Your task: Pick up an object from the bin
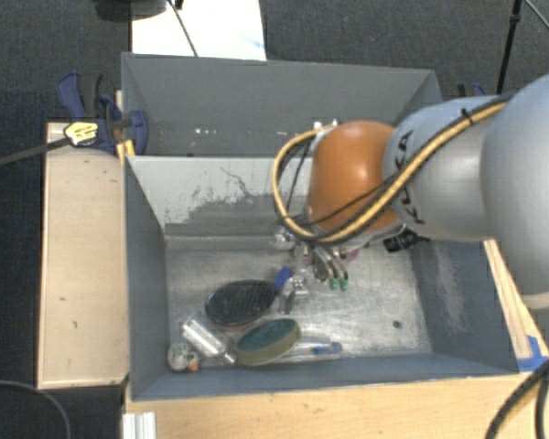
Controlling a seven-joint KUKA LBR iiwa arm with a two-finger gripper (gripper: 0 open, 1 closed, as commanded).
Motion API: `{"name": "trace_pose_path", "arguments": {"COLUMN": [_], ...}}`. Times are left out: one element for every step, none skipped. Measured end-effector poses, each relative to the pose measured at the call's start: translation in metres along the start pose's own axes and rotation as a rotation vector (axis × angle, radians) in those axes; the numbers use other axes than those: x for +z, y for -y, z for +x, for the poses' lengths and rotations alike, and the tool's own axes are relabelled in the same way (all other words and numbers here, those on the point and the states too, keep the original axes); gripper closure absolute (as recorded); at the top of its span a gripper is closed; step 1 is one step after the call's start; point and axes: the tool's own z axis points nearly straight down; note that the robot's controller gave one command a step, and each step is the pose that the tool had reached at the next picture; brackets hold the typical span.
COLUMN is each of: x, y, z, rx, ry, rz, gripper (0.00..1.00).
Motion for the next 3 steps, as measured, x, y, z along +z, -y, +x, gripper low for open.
{"name": "trace_pose_path", "arguments": {"x": [-0.038, 0.032, 0.027], "y": [0.06, -0.001, 0.001], "z": [0.018, -0.013, -0.014], "rx": [-0.253, -0.308, -0.3], "ry": [-0.003, 0.001, 0.005], "rz": [0.003, -0.002, -0.002], "gripper": [0.0, 0.0, 1.0]}}
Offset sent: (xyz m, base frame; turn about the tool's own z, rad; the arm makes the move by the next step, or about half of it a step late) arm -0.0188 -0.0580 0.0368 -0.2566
